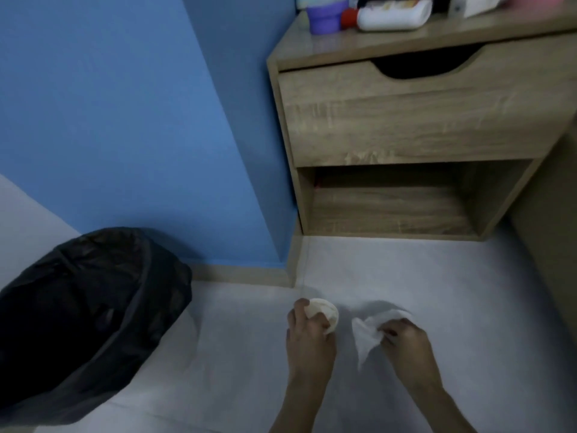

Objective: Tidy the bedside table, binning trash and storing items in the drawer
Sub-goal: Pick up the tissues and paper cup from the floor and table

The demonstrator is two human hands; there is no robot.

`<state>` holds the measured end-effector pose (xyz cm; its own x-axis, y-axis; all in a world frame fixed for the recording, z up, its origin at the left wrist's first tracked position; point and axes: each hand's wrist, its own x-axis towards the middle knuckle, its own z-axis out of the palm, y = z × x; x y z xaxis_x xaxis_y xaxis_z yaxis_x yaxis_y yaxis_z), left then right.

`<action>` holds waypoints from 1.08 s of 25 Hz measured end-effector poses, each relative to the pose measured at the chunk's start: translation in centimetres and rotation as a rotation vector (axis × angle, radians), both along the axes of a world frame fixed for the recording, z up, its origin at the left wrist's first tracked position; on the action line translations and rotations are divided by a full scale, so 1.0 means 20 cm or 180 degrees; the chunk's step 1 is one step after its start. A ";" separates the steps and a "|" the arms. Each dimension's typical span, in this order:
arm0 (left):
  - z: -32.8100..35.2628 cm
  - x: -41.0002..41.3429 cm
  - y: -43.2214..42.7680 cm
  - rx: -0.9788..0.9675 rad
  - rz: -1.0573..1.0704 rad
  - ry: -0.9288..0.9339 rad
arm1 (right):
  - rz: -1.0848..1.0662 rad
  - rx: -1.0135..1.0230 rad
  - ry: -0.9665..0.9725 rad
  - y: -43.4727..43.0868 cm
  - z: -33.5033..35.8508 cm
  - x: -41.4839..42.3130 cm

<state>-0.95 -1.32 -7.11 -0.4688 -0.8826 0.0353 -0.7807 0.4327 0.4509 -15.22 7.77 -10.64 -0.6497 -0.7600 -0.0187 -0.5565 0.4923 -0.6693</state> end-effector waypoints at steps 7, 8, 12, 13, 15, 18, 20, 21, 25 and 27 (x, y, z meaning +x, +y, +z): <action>0.80 -0.34 -0.17 -0.0367 -0.0187 0.0813 | -0.0269 -0.1042 0.0445 -0.21 0.94 -0.33; 0.96 -0.39 -0.18 -0.0380 -0.0244 0.0928 | -0.0303 -0.1217 0.0541 -0.22 1.09 -0.38; 1.63 -0.58 -0.15 -0.0575 -0.0399 0.1222 | -0.0382 -0.1421 0.0716 -0.15 1.71 -0.56; 1.73 -0.62 -0.15 -0.0577 -0.0427 0.1272 | -0.0387 -0.1393 0.0749 -0.13 1.80 -0.59; 1.92 -0.68 -0.19 -0.0559 -0.0428 0.1414 | -0.0380 -0.1417 0.0842 -0.12 1.97 -0.64; 2.08 -0.75 -0.28 -0.0580 -0.0418 0.1555 | -0.0451 -0.1422 0.1035 -0.19 2.12 -0.70; 2.12 -0.78 -0.35 -0.0507 -0.0431 0.1611 | -0.0556 -0.1431 0.1121 -0.27 2.16 -0.75; 2.13 -0.79 -0.40 -0.0459 -0.0421 0.1606 | -0.0604 -0.1380 0.1141 -0.32 2.16 -0.78; 2.13 -0.80 -0.57 -0.0397 -0.0295 0.1534 | -0.0538 -0.1262 0.1080 -0.51 2.15 -0.86; 2.11 -0.81 -0.68 -0.0409 -0.0191 0.1565 | -0.0435 -0.1227 0.1084 -0.62 2.14 -0.86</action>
<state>-17.08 -14.85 35.15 -0.4192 -0.8287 0.3710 -0.4618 0.5464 0.6987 -32.36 -4.70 32.25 -0.6639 -0.5780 0.4744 -0.7218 0.3295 -0.6087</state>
